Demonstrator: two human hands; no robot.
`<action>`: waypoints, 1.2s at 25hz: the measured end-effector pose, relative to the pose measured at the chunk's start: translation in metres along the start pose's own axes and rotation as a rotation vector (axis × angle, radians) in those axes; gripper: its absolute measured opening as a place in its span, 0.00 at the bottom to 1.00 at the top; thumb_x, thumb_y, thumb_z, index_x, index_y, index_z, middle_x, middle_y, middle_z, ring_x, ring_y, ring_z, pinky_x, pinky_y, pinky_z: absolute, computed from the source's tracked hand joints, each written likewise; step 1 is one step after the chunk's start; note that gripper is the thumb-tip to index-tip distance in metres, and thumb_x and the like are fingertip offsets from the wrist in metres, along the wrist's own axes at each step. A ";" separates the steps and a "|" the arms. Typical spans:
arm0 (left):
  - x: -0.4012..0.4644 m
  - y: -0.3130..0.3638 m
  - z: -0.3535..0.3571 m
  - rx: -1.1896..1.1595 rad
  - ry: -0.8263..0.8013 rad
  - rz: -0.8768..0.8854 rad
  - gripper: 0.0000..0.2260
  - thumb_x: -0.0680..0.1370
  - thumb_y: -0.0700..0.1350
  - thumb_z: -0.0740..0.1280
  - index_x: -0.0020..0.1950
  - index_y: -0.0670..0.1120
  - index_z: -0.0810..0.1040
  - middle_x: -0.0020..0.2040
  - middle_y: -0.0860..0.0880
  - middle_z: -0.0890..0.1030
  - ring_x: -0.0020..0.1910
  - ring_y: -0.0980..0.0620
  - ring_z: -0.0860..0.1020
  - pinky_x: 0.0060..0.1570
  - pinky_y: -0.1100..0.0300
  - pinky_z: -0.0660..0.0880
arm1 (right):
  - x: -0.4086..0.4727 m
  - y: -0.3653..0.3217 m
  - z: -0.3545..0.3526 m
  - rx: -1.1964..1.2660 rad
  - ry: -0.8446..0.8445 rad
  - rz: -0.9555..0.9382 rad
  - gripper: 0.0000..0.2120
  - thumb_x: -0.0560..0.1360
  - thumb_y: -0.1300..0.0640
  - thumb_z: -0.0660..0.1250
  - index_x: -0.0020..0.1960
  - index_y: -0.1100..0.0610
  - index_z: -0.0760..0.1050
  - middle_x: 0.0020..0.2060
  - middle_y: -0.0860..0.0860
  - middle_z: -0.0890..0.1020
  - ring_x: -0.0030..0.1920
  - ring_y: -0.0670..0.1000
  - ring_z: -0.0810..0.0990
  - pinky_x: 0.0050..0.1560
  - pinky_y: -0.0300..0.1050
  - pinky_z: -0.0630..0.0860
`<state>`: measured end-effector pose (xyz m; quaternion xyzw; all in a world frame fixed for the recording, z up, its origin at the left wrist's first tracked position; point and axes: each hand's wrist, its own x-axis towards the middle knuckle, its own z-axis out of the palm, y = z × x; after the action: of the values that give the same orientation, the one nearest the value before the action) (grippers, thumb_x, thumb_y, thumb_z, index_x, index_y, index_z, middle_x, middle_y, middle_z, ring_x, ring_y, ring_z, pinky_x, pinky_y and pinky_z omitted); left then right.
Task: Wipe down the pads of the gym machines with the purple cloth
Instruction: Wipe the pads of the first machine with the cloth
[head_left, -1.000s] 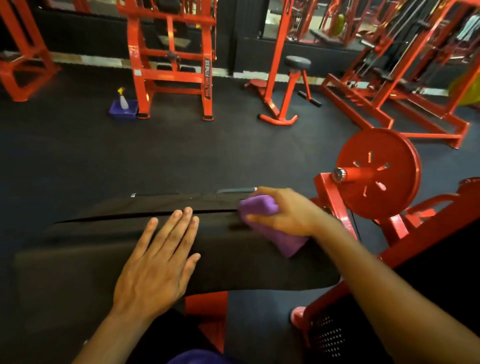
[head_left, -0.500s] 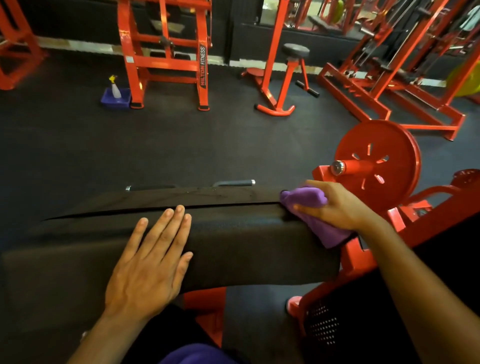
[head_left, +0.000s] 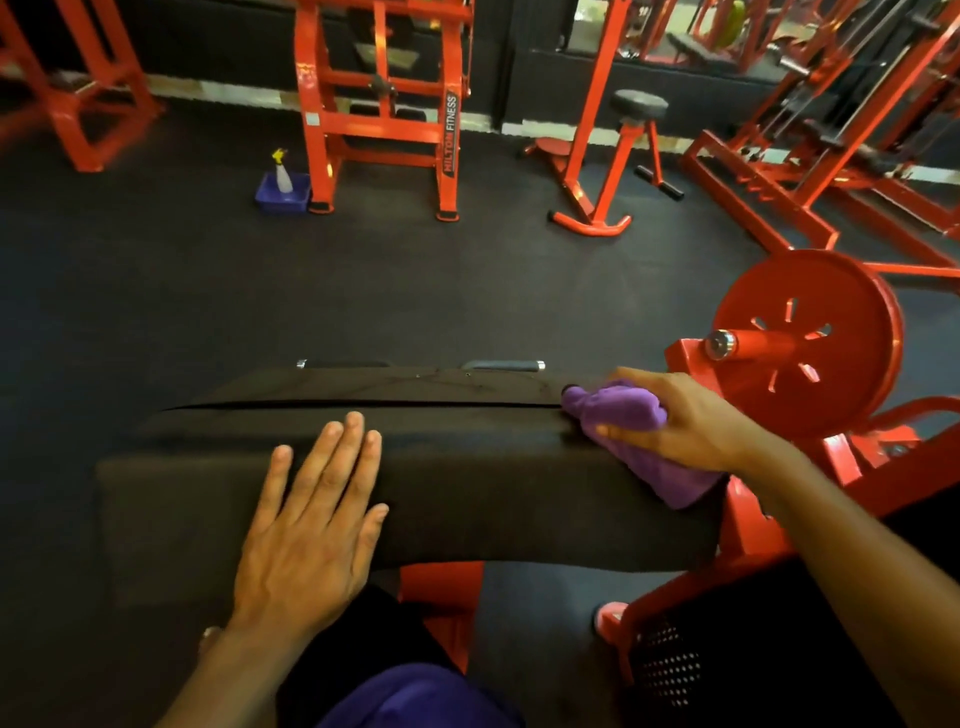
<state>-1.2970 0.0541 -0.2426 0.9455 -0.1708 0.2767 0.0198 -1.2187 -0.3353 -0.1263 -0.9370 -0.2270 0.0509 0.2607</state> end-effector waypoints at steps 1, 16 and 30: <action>-0.010 -0.004 0.000 0.001 -0.002 -0.051 0.28 0.86 0.54 0.50 0.83 0.41 0.57 0.84 0.43 0.55 0.83 0.45 0.55 0.81 0.40 0.49 | 0.009 -0.010 0.005 0.015 -0.038 -0.048 0.19 0.75 0.39 0.70 0.62 0.46 0.79 0.55 0.42 0.83 0.56 0.47 0.83 0.56 0.52 0.79; -0.054 -0.058 0.006 0.037 0.056 -0.322 0.30 0.86 0.57 0.47 0.85 0.43 0.49 0.85 0.44 0.50 0.84 0.44 0.53 0.81 0.42 0.50 | 0.194 -0.168 0.118 0.300 -0.489 -0.473 0.19 0.78 0.48 0.72 0.67 0.46 0.75 0.65 0.43 0.79 0.65 0.44 0.78 0.68 0.56 0.74; -0.059 -0.067 -0.001 0.014 0.000 -0.245 0.30 0.86 0.58 0.49 0.84 0.43 0.51 0.85 0.45 0.48 0.84 0.46 0.52 0.82 0.46 0.48 | 0.208 -0.174 0.124 0.306 -0.492 -0.541 0.20 0.77 0.52 0.73 0.68 0.51 0.76 0.65 0.45 0.79 0.67 0.48 0.77 0.69 0.55 0.74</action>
<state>-1.3218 0.1354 -0.2688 0.9593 -0.0522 0.2734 0.0469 -1.1294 -0.0511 -0.1389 -0.7536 -0.5110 0.2365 0.3392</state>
